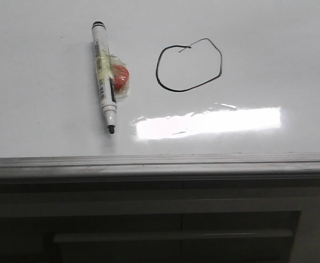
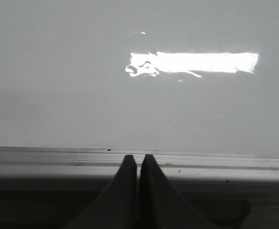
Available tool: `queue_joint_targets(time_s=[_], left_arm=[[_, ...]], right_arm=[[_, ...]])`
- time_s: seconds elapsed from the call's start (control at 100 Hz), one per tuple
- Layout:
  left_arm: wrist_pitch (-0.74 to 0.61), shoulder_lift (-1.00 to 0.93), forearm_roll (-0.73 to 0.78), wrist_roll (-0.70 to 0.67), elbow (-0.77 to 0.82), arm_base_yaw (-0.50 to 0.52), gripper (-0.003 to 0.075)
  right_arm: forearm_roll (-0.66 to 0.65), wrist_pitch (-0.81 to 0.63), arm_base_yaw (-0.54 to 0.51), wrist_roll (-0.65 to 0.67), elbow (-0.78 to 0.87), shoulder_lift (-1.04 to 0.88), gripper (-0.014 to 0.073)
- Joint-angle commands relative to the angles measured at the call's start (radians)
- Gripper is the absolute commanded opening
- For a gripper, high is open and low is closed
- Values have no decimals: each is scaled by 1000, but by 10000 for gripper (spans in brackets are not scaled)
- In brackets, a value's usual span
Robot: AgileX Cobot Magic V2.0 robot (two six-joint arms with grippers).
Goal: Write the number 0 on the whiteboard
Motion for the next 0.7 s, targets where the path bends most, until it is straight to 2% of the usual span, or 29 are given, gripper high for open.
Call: queue_joint_targets(time_s=[0.0,0.16,0.26,0.36,0.45,0.6,0.69], left_arm=[[-29,-28,-13,-2,31,3,-20],[-29,-28,-13,-2,31,3,-20],[-29,-28,-13,-2,31,3,-20],[-29,-28,-13,-2,31,3,-20],[-29,-28,-13,-2,31,3,-20],[-29,-28,-13,-2,31,3,-20],[-29,-28,-13,-2,31,3,-20]], right_arm=[[-33,-59,1,-4,-23,3,-47],[-33,-53,1,-4,-20,3,-47],[-51,67,1,-4,-12,1,-47],[-51,64,-43,-4,30,1,-47],[-13,-72,-158,3,88,-3,-47],[176,-438,-416,-70,238,-5,-47],[287,-589,-544,-112,359,-5,-47]])
